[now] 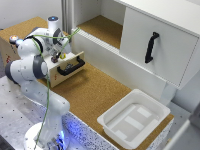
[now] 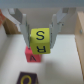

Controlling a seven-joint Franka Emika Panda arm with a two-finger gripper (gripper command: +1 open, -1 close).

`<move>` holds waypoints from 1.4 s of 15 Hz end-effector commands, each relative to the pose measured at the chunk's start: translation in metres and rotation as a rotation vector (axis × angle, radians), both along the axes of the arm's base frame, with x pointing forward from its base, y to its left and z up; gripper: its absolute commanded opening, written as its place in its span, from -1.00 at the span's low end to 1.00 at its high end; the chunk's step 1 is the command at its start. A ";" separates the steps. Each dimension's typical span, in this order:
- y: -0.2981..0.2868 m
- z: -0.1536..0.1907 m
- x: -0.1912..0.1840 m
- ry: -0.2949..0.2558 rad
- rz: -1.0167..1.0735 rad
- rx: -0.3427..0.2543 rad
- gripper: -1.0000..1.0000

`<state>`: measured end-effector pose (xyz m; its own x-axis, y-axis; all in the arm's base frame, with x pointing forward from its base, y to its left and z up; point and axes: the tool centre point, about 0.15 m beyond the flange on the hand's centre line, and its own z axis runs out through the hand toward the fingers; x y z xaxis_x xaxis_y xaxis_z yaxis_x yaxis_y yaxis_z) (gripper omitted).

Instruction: Place the yellow object on top of the drawer

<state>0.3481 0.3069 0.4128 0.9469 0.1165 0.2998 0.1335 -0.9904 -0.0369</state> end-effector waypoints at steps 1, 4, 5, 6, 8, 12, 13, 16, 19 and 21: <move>0.039 0.080 -0.004 -0.122 0.119 -0.076 -1.00; 0.066 0.101 -0.001 -0.118 0.281 -0.016 -1.00; 0.076 0.104 0.000 -0.098 0.350 0.003 -1.00; 0.085 0.102 0.001 -0.068 0.409 0.002 -1.00; 0.106 0.098 0.000 -0.017 0.544 -0.005 -1.00; 0.150 0.088 -0.004 0.061 0.879 -0.106 -1.00; 0.156 0.085 -0.005 0.077 0.930 -0.147 -1.00; 0.162 0.065 -0.003 0.165 1.064 -0.297 -1.00; 0.158 0.043 0.000 0.258 1.133 -0.335 -1.00; 0.159 0.031 0.003 0.274 1.155 -0.289 -1.00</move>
